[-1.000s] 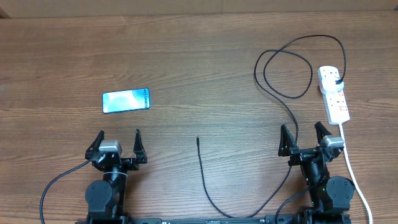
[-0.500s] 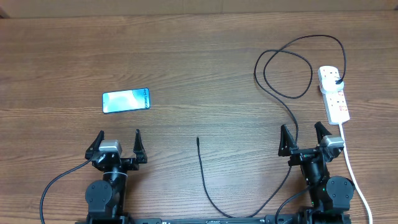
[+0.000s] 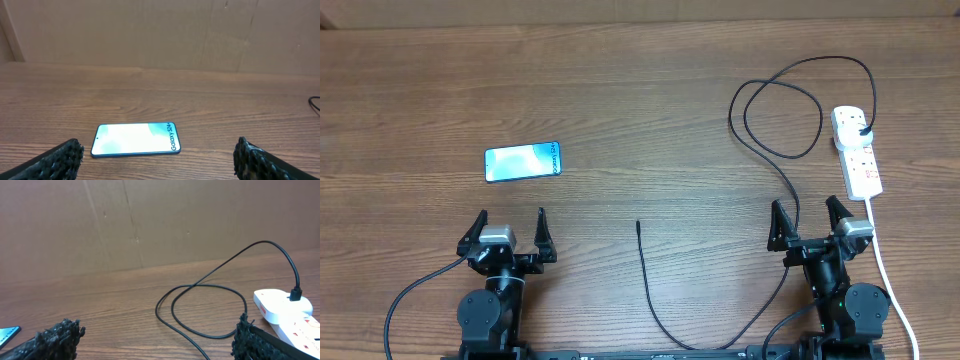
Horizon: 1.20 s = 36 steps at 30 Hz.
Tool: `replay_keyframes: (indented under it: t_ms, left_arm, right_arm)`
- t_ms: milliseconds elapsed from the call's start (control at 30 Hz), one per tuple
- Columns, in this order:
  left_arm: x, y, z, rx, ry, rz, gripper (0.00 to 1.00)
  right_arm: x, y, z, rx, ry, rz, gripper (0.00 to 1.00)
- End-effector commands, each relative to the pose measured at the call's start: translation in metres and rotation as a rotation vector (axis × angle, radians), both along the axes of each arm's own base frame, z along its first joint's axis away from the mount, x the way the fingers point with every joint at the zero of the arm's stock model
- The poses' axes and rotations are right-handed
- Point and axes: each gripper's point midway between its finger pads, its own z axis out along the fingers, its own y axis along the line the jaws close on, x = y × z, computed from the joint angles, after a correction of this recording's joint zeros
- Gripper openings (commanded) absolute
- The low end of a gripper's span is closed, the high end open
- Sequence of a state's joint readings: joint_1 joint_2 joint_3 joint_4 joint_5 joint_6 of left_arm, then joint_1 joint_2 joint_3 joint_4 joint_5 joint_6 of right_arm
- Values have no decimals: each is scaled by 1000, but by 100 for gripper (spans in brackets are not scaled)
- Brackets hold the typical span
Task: Plug charger to phone and switch on socket
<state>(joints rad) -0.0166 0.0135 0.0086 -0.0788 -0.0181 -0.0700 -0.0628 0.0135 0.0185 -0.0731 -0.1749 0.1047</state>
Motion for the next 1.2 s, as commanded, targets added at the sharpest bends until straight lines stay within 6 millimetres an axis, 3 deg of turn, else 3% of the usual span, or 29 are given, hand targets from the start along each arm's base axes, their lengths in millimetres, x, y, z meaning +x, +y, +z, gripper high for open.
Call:
replay_keyframes:
  t_ms: [0, 367, 767, 1167]
  left_arm:
    - [0, 1, 1, 20, -7, -2, 100]
    - [0, 1, 11, 16, -38, -2, 100]
    - [-11, 1, 77, 21, -180, -1, 99]
    - [-19, 1, 134, 47, -184, 3, 100]
  right_arm:
    - [0, 1, -2, 0, -3, 0, 100]
    - [0, 1, -2, 0, -3, 0, 100]
    - [0, 1, -2, 0, -3, 0, 100]
    - [0, 1, -2, 0, -3, 0, 100]
